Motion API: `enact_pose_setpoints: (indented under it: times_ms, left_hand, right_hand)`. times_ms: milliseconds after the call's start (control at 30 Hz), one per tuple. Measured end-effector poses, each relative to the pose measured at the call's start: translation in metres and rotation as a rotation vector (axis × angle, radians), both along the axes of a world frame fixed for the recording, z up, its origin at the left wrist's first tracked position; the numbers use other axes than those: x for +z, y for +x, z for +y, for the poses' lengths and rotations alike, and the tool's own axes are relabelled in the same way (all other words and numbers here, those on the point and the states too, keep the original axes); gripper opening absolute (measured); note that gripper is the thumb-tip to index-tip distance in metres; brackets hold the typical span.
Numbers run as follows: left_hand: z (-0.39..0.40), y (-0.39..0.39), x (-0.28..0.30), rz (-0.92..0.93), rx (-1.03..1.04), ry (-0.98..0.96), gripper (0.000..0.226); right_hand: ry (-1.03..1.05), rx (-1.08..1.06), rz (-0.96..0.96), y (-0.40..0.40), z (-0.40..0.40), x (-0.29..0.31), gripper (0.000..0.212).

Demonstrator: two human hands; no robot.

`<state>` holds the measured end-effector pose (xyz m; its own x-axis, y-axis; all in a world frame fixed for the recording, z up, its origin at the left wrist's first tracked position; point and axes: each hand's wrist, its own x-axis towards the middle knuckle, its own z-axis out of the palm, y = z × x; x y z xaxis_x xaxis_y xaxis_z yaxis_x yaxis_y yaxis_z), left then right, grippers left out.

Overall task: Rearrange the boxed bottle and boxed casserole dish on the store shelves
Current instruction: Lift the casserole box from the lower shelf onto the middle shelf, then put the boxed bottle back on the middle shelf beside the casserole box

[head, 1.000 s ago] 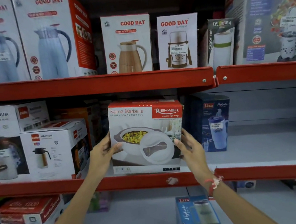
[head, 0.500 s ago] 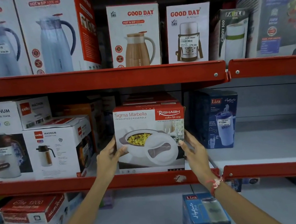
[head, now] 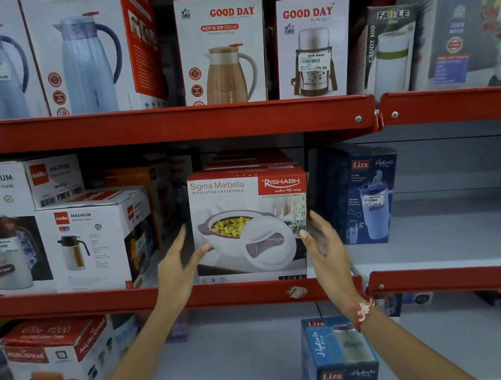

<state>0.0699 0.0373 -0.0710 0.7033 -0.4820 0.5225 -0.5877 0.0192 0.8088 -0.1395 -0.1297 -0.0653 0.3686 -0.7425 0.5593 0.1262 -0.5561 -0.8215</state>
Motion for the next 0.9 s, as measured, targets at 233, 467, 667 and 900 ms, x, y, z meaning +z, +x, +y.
enact_pose_setpoints:
  times_ms: [233,467,667,900]
  left_hand:
    - [0.021,-0.051,-0.023,-0.121,0.124,-0.19,0.038]
    - [0.007,-0.117,-0.088,0.057,-0.042,-0.071,0.017]
    - [-0.012,-0.157,-0.157,0.323,-0.21,0.225,0.03]
    - [-0.049,-0.185,-0.195,0.47,-0.353,0.429,0.076]
  right_hand:
    - [-0.162,-0.056,-0.02,-0.041,0.022,-0.023,0.025]
    - [-0.14,-0.164,0.091,-0.086,0.021,-0.093,0.017]
    - [0.049,-0.197,0.202,-0.128,0.007,-0.166,0.037]
    - [0.503,0.16,0.513,-0.139,-0.014,-0.208,0.07]
